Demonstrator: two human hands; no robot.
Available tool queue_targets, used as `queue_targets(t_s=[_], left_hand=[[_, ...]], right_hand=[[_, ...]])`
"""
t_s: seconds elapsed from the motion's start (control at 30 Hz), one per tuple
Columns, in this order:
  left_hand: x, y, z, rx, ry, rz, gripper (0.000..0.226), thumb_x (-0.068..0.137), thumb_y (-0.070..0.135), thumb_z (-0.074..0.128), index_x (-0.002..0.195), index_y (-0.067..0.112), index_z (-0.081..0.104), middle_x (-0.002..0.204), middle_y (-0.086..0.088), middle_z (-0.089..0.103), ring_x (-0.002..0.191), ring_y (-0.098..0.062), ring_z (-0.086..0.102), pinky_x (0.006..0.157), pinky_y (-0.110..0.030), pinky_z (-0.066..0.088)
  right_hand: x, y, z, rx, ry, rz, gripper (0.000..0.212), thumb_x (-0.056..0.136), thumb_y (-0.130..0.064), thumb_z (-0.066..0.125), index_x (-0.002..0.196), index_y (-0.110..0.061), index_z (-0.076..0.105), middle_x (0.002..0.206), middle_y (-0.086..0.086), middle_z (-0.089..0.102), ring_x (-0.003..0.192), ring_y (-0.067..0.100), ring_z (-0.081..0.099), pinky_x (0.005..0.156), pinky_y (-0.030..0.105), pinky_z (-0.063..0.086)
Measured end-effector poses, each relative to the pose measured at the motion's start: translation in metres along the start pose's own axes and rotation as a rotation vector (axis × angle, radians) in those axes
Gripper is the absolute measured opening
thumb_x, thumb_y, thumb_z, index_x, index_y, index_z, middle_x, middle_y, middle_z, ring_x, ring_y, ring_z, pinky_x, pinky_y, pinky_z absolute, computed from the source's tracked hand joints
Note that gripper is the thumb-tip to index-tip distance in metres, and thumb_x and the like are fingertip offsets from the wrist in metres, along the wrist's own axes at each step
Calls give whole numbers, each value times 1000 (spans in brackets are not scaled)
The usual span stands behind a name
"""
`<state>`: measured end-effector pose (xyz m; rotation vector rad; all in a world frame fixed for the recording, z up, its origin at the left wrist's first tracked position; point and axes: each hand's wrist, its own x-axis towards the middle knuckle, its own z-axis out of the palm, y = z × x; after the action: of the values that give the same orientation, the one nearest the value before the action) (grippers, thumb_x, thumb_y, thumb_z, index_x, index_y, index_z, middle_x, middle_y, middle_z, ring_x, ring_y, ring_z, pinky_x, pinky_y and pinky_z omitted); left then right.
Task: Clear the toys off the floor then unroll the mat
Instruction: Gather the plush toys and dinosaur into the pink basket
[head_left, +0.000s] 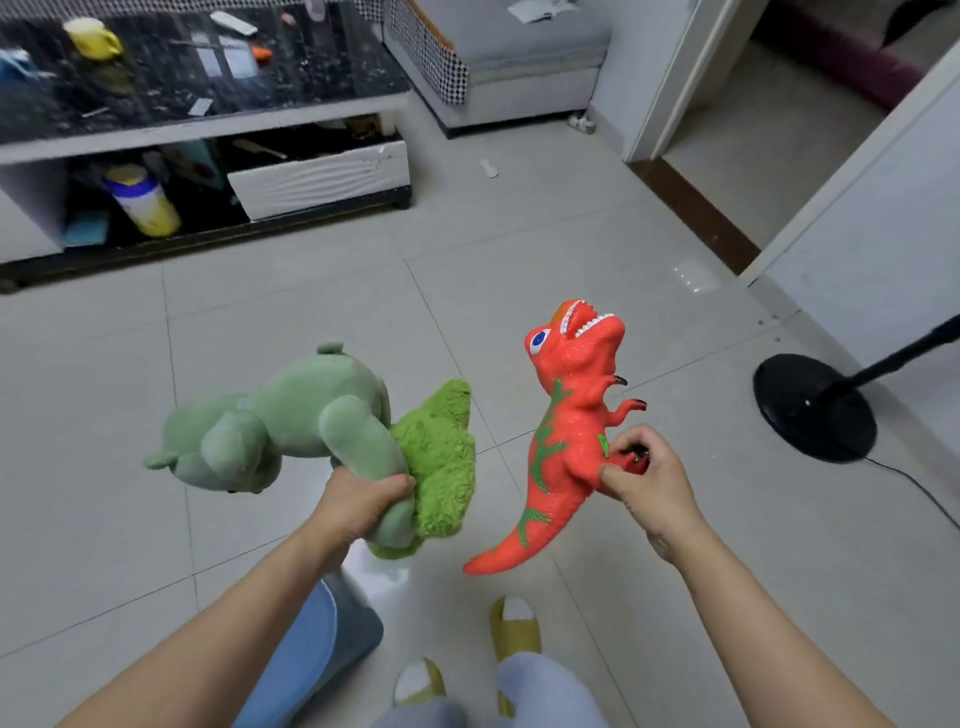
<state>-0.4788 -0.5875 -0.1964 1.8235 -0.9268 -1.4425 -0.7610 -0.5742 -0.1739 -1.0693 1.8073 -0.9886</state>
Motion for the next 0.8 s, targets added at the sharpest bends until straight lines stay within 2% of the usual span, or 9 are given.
queue_targets(t_s=[0.13, 0.27, 0.37, 0.5, 0.57, 0.67, 0.73, 0.8], left_hand=[[-23, 28, 1, 53, -50, 63, 23, 75, 2, 69, 78, 21, 55, 75, 4, 62, 64, -6, 58, 43, -14, 42], [-37, 47, 18, 100, -126, 110, 22, 75, 3, 68, 83, 20, 56, 78, 2, 62, 68, -10, 59, 51, -22, 44], [-51, 56, 40, 138, -203, 157, 21, 75, 2, 67, 83, 18, 56, 78, 0, 63, 69, -12, 60, 50, -21, 44], [-76, 65, 82, 205, -319, 201, 15, 74, 5, 67, 82, 13, 57, 74, -1, 62, 63, -10, 58, 44, -16, 42], [-94, 67, 110, 216, -386, 222, 20, 67, 11, 70, 81, 14, 57, 74, -2, 62, 64, -11, 58, 45, -17, 43], [-123, 67, 148, 238, -452, 239, 35, 54, 21, 63, 88, 13, 57, 81, -4, 61, 70, -14, 59, 51, -22, 45], [-148, 63, 182, 272, -501, 261, 43, 53, 22, 62, 94, 9, 57, 85, -6, 60, 74, -17, 58, 54, -24, 45], [-172, 59, 213, 292, -557, 285, 43, 54, 22, 61, 93, 7, 56, 82, -7, 59, 73, -18, 57, 54, -24, 44]], right_hand=[[-34, -19, -32, 26, 64, 14, 33, 68, 7, 63, 66, -22, 50, 90, 7, 48, 67, 11, 43, 66, 32, 45], [-61, -24, -60, 6, 116, 14, 29, 67, 3, 66, 67, -21, 50, 89, 6, 47, 67, 12, 43, 66, 32, 42], [-79, -19, -84, 5, 169, 27, 28, 67, -1, 66, 66, -24, 50, 87, 4, 46, 67, 12, 43, 65, 32, 42], [-107, -8, -126, 51, 269, 57, 18, 55, -20, 64, 62, -28, 50, 84, 1, 47, 67, 13, 43, 67, 35, 44], [-122, 3, -152, 74, 334, 66, 17, 48, -27, 60, 61, -30, 50, 82, 1, 46, 66, 13, 42, 66, 34, 43], [-144, 23, -190, 97, 417, 67, 21, 44, -32, 58, 61, -27, 48, 82, 1, 46, 66, 13, 42, 65, 32, 41], [-167, 42, -227, 103, 471, 74, 19, 47, -28, 59, 61, -26, 48, 79, -1, 46, 66, 13, 42, 62, 29, 39], [-186, 61, -259, 95, 509, 65, 18, 55, -14, 60, 61, -25, 47, 79, 0, 48, 68, 15, 43, 61, 30, 39]])
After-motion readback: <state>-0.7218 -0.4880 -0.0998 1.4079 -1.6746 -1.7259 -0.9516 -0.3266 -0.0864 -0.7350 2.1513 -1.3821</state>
